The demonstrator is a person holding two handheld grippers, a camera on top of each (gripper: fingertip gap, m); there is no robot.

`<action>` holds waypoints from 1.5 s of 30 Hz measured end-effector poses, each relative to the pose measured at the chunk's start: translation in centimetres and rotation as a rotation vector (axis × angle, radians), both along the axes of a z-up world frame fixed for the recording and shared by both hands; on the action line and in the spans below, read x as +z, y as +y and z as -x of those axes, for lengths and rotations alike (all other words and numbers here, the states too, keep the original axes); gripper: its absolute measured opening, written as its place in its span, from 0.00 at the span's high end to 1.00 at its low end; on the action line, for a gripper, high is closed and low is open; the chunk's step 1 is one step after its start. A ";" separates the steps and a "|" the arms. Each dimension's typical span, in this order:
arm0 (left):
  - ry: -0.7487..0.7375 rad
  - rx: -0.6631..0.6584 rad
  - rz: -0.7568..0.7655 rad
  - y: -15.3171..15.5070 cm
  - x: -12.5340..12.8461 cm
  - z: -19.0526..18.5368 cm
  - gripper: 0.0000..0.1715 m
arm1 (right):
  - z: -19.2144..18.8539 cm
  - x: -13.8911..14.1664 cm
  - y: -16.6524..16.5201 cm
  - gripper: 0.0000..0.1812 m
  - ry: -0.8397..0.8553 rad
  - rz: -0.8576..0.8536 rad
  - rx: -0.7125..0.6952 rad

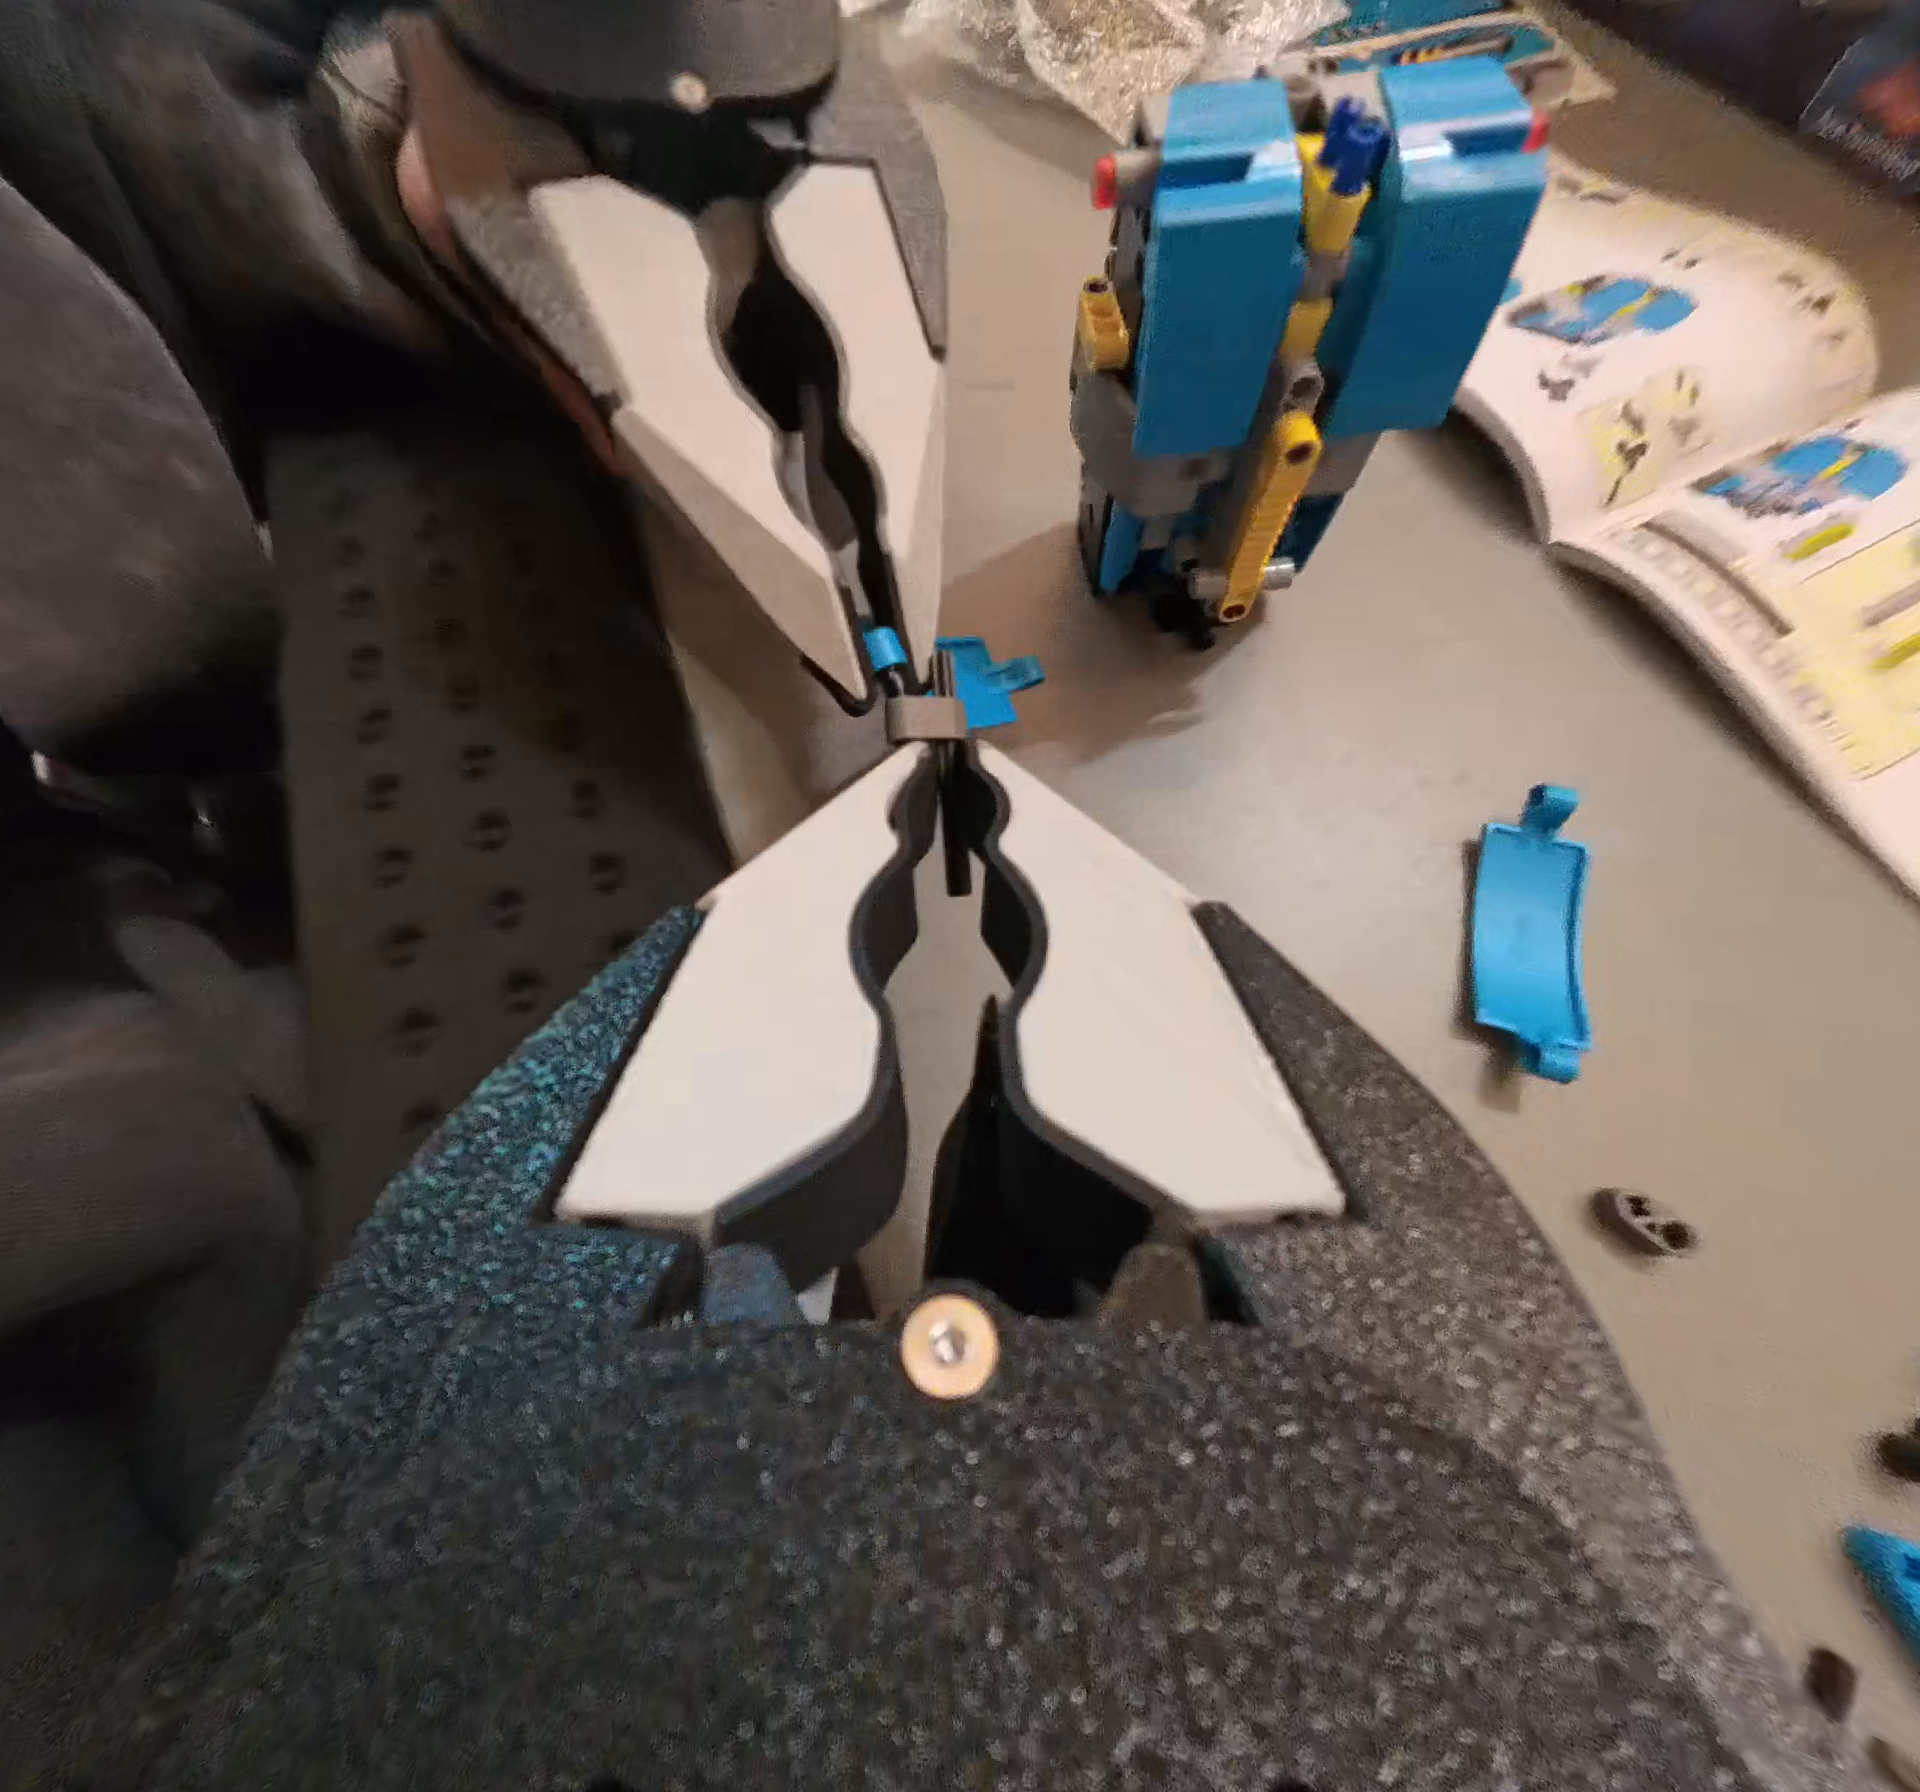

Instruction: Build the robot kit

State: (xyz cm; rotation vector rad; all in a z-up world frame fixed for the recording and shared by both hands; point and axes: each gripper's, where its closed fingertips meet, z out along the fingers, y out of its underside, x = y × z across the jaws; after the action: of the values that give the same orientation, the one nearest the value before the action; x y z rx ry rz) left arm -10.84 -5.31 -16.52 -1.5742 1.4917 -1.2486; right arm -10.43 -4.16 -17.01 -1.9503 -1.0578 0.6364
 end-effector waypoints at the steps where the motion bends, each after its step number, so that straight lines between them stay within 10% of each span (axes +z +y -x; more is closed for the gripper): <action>1: -0.002 0.005 -0.021 0.1 0.0 0.0 0.97 | 0.0 0.1 0.1 0.98 0.017 0.006 -0.007; 22: -0.168 -0.112 0.747 0.3 3.5 0.6 0.97 | 0.8 4.9 0.5 0.99 -0.782 -1.277 -0.032; 38: -0.185 -0.038 0.453 0.1 3.8 0.3 0.97 | 1.4 5.0 0.9 0.98 -0.585 -1.090 -0.092; 45: -0.162 -0.042 0.300 -0.1 3.3 0.3 0.97 | 1.1 4.9 -0.5 0.83 0.013 -0.473 0.001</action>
State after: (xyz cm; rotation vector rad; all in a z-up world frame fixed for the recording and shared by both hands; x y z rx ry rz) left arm -11.17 -5.38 -13.21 -1.5887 1.2871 -1.6445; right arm -11.51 -4.64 -12.08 -1.5320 -1.0867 0.3563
